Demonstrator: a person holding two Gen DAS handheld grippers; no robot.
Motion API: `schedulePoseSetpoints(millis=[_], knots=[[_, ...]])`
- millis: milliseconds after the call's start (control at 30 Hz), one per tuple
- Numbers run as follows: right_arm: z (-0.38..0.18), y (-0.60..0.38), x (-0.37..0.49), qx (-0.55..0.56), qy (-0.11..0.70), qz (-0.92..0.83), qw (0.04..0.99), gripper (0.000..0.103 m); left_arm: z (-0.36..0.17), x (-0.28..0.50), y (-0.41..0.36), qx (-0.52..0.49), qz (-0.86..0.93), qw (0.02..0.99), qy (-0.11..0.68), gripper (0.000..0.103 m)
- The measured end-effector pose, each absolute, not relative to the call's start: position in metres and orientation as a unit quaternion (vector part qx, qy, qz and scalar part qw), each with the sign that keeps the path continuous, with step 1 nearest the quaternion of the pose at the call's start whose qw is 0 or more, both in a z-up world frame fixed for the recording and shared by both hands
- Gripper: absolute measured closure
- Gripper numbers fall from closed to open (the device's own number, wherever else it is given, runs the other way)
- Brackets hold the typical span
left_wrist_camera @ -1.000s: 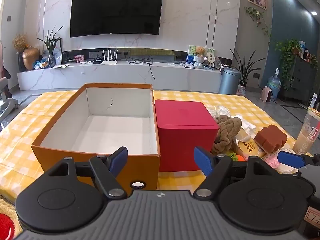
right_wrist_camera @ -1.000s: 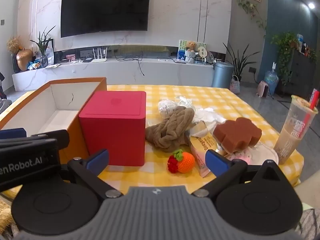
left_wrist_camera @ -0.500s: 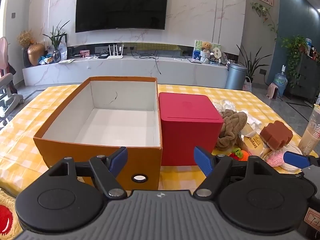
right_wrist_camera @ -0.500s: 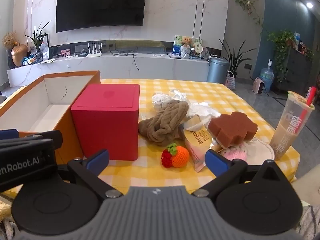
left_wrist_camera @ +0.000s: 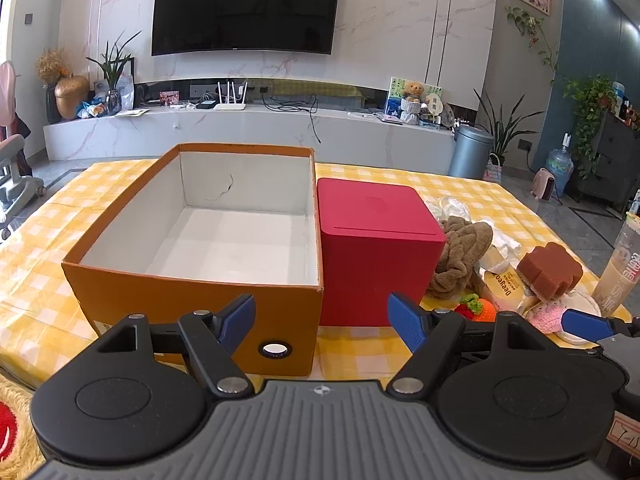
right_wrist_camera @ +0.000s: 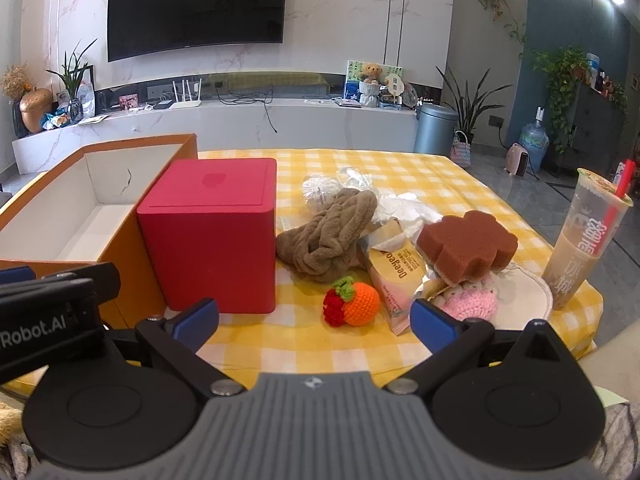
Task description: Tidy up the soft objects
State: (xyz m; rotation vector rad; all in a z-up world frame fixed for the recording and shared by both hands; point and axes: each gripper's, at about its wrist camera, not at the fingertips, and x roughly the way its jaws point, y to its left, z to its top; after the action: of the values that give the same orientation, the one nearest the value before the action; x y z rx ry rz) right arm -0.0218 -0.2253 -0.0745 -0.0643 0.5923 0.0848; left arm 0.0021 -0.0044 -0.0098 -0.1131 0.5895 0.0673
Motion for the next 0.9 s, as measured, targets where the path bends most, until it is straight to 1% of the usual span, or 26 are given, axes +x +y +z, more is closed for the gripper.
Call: schedulePoseSetpoints(millis=[900], knots=[[-0.0756,-0.2245,-0.0216,-0.038,0.293,0.04,0.955,0.003,-0.0106,0.0024,-0.0043,-0.062,0.035,0.952,0.299,0.014]])
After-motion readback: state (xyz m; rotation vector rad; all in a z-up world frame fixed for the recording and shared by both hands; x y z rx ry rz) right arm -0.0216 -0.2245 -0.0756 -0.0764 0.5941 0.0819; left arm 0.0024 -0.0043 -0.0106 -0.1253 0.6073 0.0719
